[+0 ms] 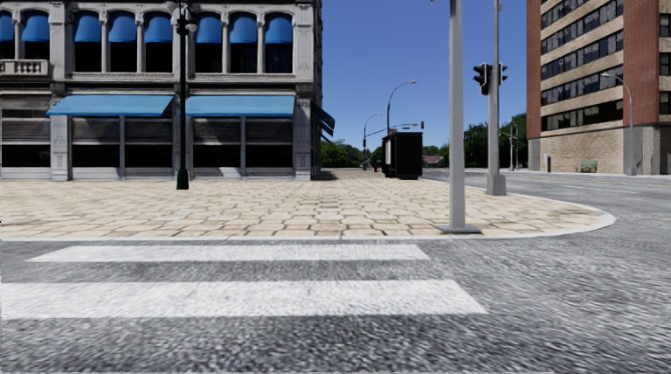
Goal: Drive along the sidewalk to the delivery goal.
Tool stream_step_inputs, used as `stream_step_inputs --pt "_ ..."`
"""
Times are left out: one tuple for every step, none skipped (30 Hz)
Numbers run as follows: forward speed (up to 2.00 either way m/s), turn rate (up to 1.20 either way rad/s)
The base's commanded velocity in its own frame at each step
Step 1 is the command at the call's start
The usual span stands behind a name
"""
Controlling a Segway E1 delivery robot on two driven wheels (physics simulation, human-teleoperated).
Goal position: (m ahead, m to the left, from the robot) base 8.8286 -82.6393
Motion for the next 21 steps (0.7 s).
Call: stream_step_inputs --pt "2.00 0.00" --pt "2.00 0.00" --pt "2.00 0.00" --pt "2.00 0.00" --pt "2.00 0.00" --pt "2.00 0.00" --pt "2.00 0.00" --pt "2.00 0.00" --pt "2.00 0.00" --pt "2.00 0.00" --pt "2.00 0.00" --pt "2.00 0.00" --pt "2.00 0.00" --pt "2.00 0.00" --pt "2.00 0.00" --pt "2.00 0.00" --pt "2.00 0.00" --pt "2.00 0.00" --pt "2.00 0.00" --pt "2.00 0.00" --pt "2.00 0.00"
